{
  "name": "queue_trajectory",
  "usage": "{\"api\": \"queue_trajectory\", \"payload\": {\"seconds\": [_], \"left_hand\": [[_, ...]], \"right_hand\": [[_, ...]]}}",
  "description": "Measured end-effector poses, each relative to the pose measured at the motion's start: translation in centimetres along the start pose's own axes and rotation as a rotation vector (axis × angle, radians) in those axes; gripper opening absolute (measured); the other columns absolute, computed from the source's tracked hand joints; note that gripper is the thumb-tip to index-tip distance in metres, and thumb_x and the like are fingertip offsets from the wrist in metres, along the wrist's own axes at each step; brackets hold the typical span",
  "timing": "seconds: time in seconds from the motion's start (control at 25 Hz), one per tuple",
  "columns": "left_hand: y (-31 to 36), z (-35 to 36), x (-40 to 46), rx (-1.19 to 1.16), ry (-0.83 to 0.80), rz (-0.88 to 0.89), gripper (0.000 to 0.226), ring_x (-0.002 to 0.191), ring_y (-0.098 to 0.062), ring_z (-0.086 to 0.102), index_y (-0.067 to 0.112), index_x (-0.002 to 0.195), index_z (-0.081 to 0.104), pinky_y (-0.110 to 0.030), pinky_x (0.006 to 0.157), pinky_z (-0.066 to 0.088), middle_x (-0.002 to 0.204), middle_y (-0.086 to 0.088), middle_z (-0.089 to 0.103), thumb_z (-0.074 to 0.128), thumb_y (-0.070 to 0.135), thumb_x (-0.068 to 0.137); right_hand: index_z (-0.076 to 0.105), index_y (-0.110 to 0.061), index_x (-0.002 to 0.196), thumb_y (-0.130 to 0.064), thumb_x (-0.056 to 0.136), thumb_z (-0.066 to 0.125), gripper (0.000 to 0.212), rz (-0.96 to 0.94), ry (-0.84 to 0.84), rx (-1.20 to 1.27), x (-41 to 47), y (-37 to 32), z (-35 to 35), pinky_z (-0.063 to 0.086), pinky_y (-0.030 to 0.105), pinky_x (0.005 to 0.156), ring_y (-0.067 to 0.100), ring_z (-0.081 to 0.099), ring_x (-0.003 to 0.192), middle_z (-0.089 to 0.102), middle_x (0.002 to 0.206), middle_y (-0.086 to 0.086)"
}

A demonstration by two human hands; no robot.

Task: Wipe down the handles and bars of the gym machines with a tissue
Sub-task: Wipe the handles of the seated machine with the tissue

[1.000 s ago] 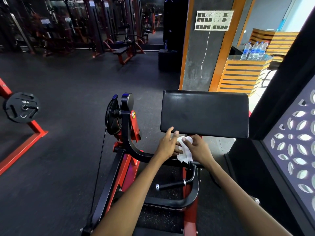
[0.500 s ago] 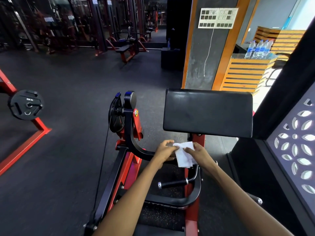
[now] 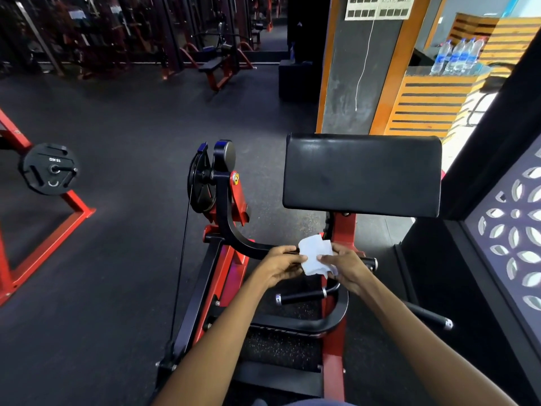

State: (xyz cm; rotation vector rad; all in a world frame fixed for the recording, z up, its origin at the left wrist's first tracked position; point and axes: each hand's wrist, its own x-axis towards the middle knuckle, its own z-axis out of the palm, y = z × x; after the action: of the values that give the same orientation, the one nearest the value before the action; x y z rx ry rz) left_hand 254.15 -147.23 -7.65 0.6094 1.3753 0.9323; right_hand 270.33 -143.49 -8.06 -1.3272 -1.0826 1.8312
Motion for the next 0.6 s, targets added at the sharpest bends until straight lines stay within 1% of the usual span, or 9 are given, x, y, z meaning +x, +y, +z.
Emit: {"api": "queue_trajectory", "payload": {"seconds": [0.08,0.2,0.28,0.32,0.36,0.4,0.48,0.52,0.6], "left_hand": [[-0.4,0.0,-0.3,-0.007,-0.024,-0.028,0.021,0.052,-0.005,0.058,0.012,0.092,0.060,-0.016,0.052,0.052,0.072,-0.003,0.064,0.057,-0.009,0.090],[-1.2,0.4,-0.6,-0.076,0.018,-0.017,0.027,0.065,-0.010,0.060,0.012,0.086,0.061,-0.019,0.055,0.055,0.082,-0.006,0.062,0.046,-0.010,0.092],[-2.0,0.5,-0.8,-0.198,0.024,-0.104,0.020,0.071,-0.020,0.061,0.013,0.091,0.060,-0.027,0.057,0.058,0.087,-0.010,0.061,0.043,0.004,0.097],[-2.2,0.4,-1.0,-0.231,0.023,-0.158,0.016,0.072,-0.027,0.062,0.011,0.093,0.059,-0.032,0.058,0.058,0.090,-0.012,0.061,0.044,0.015,0.099],[-2.6,0.2,-1.0,-0.224,0.011,-0.211,0.019,0.070,-0.031,0.064,0.009,0.093,0.058,-0.035,0.058,0.059,0.091,-0.015,0.061,0.047,0.023,0.100],[-3.2,0.0,-1.0,-0.181,-0.005,-0.241,0.021,0.066,-0.031,0.067,0.007,0.092,0.058,-0.035,0.059,0.059,0.090,-0.016,0.062,0.052,0.025,0.099],[-4.1,-0.3,-0.7,-0.137,-0.037,-0.228,0.009,0.059,-0.023,0.069,0.004,0.091,0.060,-0.030,0.060,0.059,0.082,-0.014,0.067,0.056,0.011,0.096],[-4.6,-0.5,-0.3,-0.151,-0.050,-0.209,0.005,0.057,-0.019,0.069,0.004,0.092,0.059,-0.027,0.061,0.059,0.075,-0.012,0.069,0.055,0.003,0.095],[-5.2,-1.3,0.7,-0.165,-0.066,-0.193,0.012,0.057,-0.014,0.069,0.008,0.094,0.058,-0.025,0.062,0.059,0.067,-0.006,0.071,0.054,-0.003,0.093]], "right_hand": [[0.060,0.003,0.099,0.019,0.083,0.048,0.026,0.004,-0.022,-0.006,0.2,0.4,-0.3,0.041,0.021,0.045,0.022,0.055,0.060,0.066,0.078,0.014],[0.062,-0.002,0.079,0.022,0.084,0.037,0.035,0.045,-0.006,0.011,0.4,1.5,-0.7,0.044,0.016,0.050,0.012,0.058,0.055,0.068,0.064,0.003],[0.062,-0.002,0.071,0.020,0.086,0.033,0.039,0.043,0.021,0.004,0.4,2.6,-0.9,0.045,0.016,0.050,0.014,0.058,0.054,0.067,0.060,0.003],[0.063,-0.003,0.067,0.020,0.086,0.032,0.043,0.038,0.034,-0.004,0.5,3.1,-1.0,0.045,0.018,0.050,0.017,0.057,0.055,0.067,0.062,0.005],[0.065,-0.004,0.064,0.019,0.085,0.031,0.046,0.039,0.036,-0.012,0.5,3.5,-0.9,0.046,0.020,0.053,0.019,0.057,0.058,0.067,0.066,0.008],[0.065,-0.004,0.064,0.019,0.085,0.031,0.046,0.039,0.033,-0.012,0.4,3.6,-0.7,0.046,0.023,0.058,0.021,0.057,0.063,0.067,0.073,0.012],[0.063,-0.001,0.071,0.019,0.083,0.028,0.042,0.042,0.001,0.021,0.3,3.7,-0.6,0.044,0.026,0.067,0.021,0.058,0.076,0.063,0.086,0.013],[0.061,0.000,0.077,0.018,0.082,0.026,0.040,0.046,-0.012,0.068,0.3,3.6,-0.5,0.046,0.024,0.068,0.020,0.058,0.079,0.062,0.089,0.013],[0.058,0.001,0.090,0.013,0.083,0.024,0.037,0.064,-0.028,0.213,0.6,3.9,-0.5,0.052,0.023,0.061,0.022,0.058,0.082,0.060,0.093,0.015]]}}
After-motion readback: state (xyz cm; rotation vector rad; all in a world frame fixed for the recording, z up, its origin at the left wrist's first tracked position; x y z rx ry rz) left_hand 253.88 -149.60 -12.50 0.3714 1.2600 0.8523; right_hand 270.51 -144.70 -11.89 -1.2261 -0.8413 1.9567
